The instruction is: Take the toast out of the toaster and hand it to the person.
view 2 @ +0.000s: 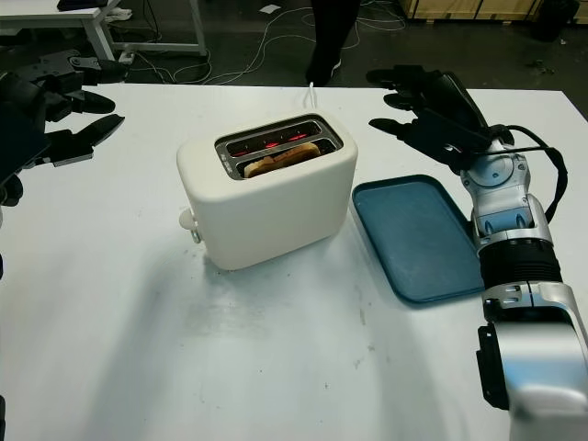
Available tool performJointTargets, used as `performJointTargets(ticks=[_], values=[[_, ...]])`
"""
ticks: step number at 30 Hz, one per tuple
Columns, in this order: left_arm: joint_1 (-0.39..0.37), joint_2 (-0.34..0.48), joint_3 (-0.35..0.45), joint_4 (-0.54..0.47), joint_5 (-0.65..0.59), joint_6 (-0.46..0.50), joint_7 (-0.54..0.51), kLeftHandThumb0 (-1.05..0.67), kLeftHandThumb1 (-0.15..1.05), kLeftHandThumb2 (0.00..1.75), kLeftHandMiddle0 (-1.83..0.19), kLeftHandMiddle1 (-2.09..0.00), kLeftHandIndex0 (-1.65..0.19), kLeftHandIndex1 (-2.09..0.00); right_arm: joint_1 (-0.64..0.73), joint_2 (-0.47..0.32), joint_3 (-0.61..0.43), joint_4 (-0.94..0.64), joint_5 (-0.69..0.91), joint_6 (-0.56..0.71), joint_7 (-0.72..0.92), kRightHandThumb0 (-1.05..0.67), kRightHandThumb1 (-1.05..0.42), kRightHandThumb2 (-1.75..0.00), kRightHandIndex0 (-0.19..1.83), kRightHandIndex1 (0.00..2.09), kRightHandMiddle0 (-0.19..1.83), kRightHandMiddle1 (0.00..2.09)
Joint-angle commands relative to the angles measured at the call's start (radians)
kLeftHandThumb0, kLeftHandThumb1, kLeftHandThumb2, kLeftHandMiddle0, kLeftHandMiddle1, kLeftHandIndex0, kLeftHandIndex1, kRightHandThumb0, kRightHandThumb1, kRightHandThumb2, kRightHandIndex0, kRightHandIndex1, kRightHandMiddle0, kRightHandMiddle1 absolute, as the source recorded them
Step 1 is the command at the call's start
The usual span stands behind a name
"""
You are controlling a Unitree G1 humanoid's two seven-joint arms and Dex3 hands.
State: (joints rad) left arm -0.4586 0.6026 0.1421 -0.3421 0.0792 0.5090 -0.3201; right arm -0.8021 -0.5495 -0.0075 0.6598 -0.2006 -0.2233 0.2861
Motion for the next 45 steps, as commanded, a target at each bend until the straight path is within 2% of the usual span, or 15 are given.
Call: performJointTargets(ticks=[1,45], values=[[0.002,-0.009,0.002,-0.005,-0.008,0.013,-0.001,-0.38,0.87,0.35,-0.14,-0.95,-0.38,-0.43,0.01,0.0,-0.015,-0.017,0.021,0.017,-0.005,-0.34,-0.92,-0.12,0.62,0.01,0.56,0.0],[-0.001,0.0,0.004,-0.004,-0.005,0.024,0.0,-0.39,0.91,0.26,-0.12,-1.0,-0.35,-0.48,0.022,0.0,0.014,-0.081,0.008,0.069,0.001,-0.31,-0.92,-0.12,0.62,0.01,0.55,0.0]])
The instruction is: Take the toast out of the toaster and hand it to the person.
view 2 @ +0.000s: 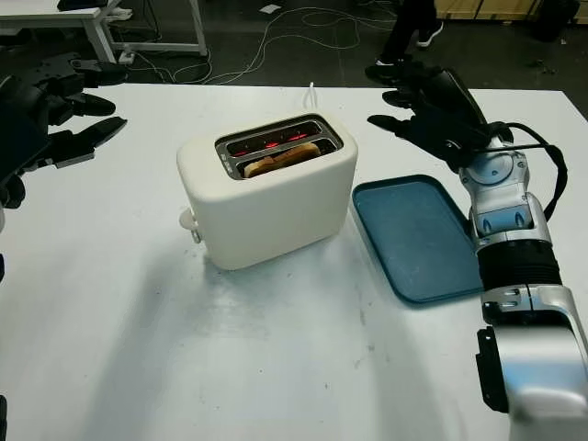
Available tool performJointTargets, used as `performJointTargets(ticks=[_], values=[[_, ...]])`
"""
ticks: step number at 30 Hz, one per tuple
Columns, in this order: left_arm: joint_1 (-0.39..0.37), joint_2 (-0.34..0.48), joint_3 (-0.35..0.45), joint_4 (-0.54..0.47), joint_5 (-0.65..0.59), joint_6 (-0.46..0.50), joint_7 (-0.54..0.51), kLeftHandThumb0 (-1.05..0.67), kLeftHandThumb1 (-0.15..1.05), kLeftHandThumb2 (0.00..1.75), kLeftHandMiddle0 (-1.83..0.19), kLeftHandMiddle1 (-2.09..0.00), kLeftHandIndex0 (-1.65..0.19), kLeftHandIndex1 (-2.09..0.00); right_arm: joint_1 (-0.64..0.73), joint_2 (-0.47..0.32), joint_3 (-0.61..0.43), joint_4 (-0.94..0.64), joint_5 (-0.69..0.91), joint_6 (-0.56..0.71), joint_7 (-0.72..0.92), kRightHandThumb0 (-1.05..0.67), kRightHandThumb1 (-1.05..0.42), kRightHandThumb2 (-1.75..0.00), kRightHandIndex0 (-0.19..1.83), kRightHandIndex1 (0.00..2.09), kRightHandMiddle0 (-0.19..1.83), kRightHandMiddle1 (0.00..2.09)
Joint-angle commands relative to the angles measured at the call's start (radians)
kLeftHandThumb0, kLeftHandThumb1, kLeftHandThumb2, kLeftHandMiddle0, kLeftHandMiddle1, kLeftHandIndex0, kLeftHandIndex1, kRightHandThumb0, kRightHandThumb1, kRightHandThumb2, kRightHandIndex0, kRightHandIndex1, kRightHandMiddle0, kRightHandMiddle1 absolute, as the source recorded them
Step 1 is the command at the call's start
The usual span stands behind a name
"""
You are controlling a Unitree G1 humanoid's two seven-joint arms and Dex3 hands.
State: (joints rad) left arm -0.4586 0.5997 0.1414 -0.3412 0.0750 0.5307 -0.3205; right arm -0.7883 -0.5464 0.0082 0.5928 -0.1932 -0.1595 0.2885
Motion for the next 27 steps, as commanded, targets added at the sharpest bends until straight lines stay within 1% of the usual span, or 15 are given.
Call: performJointTargets(ticks=[1,5,11,14,20,22,25,27], values=[[-0.001,0.003,0.004,-0.006,0.002,0.002,0.002,-0.39,0.91,0.26,-0.12,-1.0,-0.35,-0.48,0.008,-0.002,-0.003,-0.015,0.004,0.011,-0.001,-0.31,-0.92,-0.12,0.62,0.01,0.55,0.0],[-0.002,0.003,0.004,-0.006,0.002,-0.001,0.002,-0.4,0.92,0.25,-0.14,-1.0,-0.35,-0.49,0.007,0.003,-0.004,-0.023,0.008,0.03,0.002,-0.34,-0.92,-0.12,0.61,0.0,0.54,0.0],[0.0,0.007,0.003,-0.005,0.009,-0.013,0.004,-0.37,0.92,0.25,-0.15,-1.01,-0.36,-0.49,0.013,-0.009,0.004,-0.031,-0.01,0.014,-0.007,-0.32,-0.92,-0.12,0.63,0.01,0.56,0.01],[0.0,0.007,0.001,-0.006,0.014,-0.017,0.007,-0.37,0.92,0.24,-0.16,-1.0,-0.36,-0.5,0.013,-0.008,0.0,-0.027,-0.005,0.006,-0.007,-0.35,-0.92,-0.12,0.64,0.01,0.56,0.01],[-0.003,0.005,0.003,-0.008,0.016,-0.009,0.004,-0.4,0.92,0.25,-0.17,-0.98,-0.36,-0.49,0.013,-0.009,0.0,-0.033,-0.003,0.018,0.001,-0.33,-0.92,-0.12,0.62,0.0,0.56,0.01],[-0.002,0.0,0.007,-0.009,0.013,-0.009,0.008,-0.37,0.92,0.24,-0.16,-0.98,-0.36,-0.49,0.013,-0.006,-0.003,-0.037,0.002,0.027,0.002,-0.32,-0.92,-0.12,0.61,0.0,0.55,0.0],[-0.002,0.006,-0.001,-0.012,0.021,-0.002,0.006,-0.37,0.92,0.25,-0.16,-0.96,-0.36,-0.48,0.014,-0.009,0.0,-0.034,-0.004,0.012,-0.003,-0.33,-0.92,-0.12,0.62,0.01,0.56,0.01],[-0.006,0.008,-0.006,-0.004,0.023,-0.014,0.004,-0.38,0.92,0.25,-0.16,-0.95,-0.36,-0.48,0.013,-0.011,0.003,-0.032,-0.009,0.008,-0.004,-0.33,-0.92,-0.12,0.62,0.0,0.56,0.01]])
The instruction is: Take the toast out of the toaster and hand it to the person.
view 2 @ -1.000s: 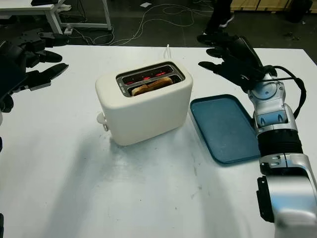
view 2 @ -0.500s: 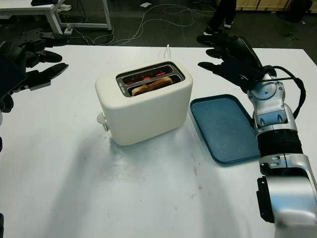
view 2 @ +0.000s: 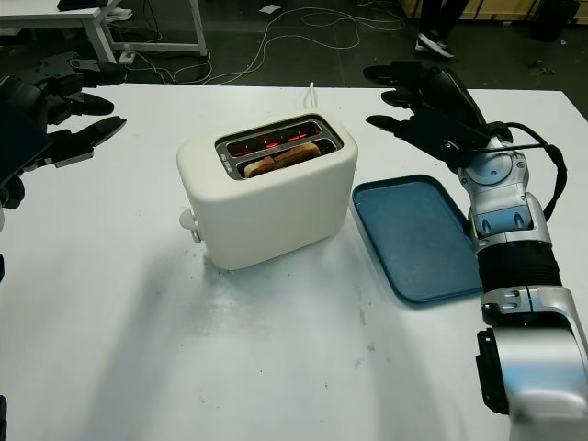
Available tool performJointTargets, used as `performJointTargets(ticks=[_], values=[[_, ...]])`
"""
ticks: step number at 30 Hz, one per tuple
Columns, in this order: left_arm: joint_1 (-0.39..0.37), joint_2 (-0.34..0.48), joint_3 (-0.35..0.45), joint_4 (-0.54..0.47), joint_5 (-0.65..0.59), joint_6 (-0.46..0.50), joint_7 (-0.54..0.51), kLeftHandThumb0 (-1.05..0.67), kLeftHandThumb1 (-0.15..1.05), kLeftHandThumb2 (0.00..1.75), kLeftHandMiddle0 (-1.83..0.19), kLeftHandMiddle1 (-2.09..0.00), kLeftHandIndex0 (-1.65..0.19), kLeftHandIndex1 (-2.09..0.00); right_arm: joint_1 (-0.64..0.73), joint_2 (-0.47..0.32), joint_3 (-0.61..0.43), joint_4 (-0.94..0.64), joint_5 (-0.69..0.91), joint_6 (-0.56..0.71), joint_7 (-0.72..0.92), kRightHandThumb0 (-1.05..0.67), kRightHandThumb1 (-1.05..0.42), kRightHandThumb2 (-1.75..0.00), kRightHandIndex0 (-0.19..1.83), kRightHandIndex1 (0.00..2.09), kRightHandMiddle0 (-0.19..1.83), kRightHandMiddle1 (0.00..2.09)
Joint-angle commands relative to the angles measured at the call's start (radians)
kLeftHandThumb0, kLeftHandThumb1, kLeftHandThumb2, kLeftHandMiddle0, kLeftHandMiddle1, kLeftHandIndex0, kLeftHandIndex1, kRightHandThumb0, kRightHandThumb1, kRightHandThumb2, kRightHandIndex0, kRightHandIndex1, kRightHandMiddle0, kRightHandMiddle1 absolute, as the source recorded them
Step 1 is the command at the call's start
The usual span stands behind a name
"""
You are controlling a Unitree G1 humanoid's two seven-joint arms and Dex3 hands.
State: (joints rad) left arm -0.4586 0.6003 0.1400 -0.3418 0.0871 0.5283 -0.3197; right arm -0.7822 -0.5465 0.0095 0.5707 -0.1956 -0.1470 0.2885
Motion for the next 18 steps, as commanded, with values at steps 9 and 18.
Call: performJointTargets(ticks=[9,18], values=[[-0.02,-0.005,-0.004,0.009,-0.006,-0.007,0.001,-0.38,0.91,0.25,-0.15,-0.97,-0.35,-0.49,0.004,-0.006,-0.004,-0.008,-0.003,0.003,-0.001,-0.36,-0.92,-0.12,0.64,0.01,0.56,0.0],[-0.019,-0.005,0.0,0.004,-0.003,-0.001,0.008,-0.38,0.92,0.27,-0.15,-0.98,-0.34,-0.5,0.013,-0.009,-0.008,-0.031,0.003,0.004,0.005,-0.3,-0.92,-0.12,0.62,0.0,0.57,0.0]])
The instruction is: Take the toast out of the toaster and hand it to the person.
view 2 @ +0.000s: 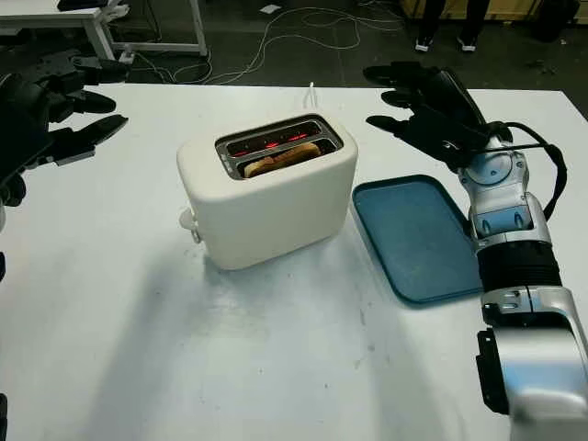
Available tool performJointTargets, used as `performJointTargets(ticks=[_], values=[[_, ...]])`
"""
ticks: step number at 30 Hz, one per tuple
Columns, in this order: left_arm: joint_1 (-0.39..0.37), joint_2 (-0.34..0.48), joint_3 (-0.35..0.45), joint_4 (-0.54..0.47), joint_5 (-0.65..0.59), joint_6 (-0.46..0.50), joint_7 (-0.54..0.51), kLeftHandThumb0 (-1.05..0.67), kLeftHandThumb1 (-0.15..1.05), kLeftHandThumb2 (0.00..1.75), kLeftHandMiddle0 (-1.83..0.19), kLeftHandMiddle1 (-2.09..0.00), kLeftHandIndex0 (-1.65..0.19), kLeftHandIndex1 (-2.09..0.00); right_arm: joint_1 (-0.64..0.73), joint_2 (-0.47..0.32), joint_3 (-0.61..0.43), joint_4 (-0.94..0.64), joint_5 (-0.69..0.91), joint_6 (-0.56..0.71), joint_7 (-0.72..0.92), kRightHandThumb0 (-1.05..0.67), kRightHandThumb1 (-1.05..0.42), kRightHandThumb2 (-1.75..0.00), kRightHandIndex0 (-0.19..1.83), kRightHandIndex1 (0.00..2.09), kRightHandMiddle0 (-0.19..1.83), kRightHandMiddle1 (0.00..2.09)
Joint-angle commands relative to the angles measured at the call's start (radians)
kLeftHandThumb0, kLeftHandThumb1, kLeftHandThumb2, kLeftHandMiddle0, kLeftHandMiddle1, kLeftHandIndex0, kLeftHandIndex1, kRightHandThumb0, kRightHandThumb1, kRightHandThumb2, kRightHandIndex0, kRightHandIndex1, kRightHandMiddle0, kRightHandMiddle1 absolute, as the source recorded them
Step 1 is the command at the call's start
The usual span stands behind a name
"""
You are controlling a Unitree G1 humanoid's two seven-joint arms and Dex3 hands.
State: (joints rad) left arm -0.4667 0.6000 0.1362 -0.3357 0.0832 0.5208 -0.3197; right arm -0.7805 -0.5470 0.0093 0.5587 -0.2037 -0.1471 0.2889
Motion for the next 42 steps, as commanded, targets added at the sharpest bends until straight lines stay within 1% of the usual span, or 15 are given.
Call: performJointTargets(ticks=[1,5,7,16,24,28,33,42], values=[[-0.011,-0.007,0.005,-0.003,-0.001,0.009,0.01,-0.37,0.92,0.27,-0.15,-0.98,-0.35,-0.5,0.012,-0.007,-0.009,-0.022,0.013,0.007,0.006,-0.3,-0.92,-0.12,0.62,0.0,0.57,0.0],[-0.01,-0.005,0.004,-0.006,0.003,0.008,0.012,-0.35,0.92,0.27,-0.17,-0.98,-0.35,-0.5,0.01,-0.014,-0.001,-0.012,-0.002,-0.009,0.0,-0.31,-0.92,-0.12,0.63,0.01,0.57,0.01],[-0.009,-0.006,0.005,-0.009,0.0,0.011,0.012,-0.34,0.92,0.27,-0.17,-0.98,-0.36,-0.5,0.013,-0.015,0.0,-0.02,-0.008,0.004,-0.002,-0.33,-0.92,-0.12,0.63,0.01,0.57,0.01],[-0.008,-0.009,0.006,-0.015,0.002,0.016,0.016,-0.35,0.92,0.27,-0.16,-0.97,-0.35,-0.5,0.016,-0.007,-0.006,-0.043,0.0,0.041,0.005,-0.31,-0.92,-0.12,0.62,0.0,0.56,0.0],[-0.007,-0.011,0.012,-0.014,-0.008,0.017,0.012,-0.35,0.92,0.26,-0.16,-0.96,-0.34,-0.49,0.016,-0.001,-0.012,-0.038,0.016,0.038,0.014,-0.29,-0.92,-0.13,0.61,0.0,0.54,0.0],[-0.005,-0.015,0.017,-0.017,-0.01,0.017,0.016,-0.32,0.92,0.26,-0.15,-0.96,-0.34,-0.49,0.013,-0.006,-0.005,-0.037,0.007,0.032,0.01,-0.32,-0.92,-0.13,0.61,0.01,0.55,0.0],[-0.003,-0.015,0.018,-0.013,-0.007,0.011,0.017,-0.34,0.92,0.25,-0.16,-0.96,-0.34,-0.5,0.017,-0.011,0.003,-0.047,-0.012,0.029,0.001,-0.31,-0.92,-0.12,0.62,0.01,0.56,0.01],[-0.006,-0.017,0.016,-0.02,-0.004,0.022,0.019,-0.35,0.92,0.25,-0.16,-0.96,-0.34,-0.49,0.014,-0.005,-0.006,-0.039,0.001,0.031,0.009,-0.32,-0.92,-0.12,0.64,0.02,0.56,0.0]])
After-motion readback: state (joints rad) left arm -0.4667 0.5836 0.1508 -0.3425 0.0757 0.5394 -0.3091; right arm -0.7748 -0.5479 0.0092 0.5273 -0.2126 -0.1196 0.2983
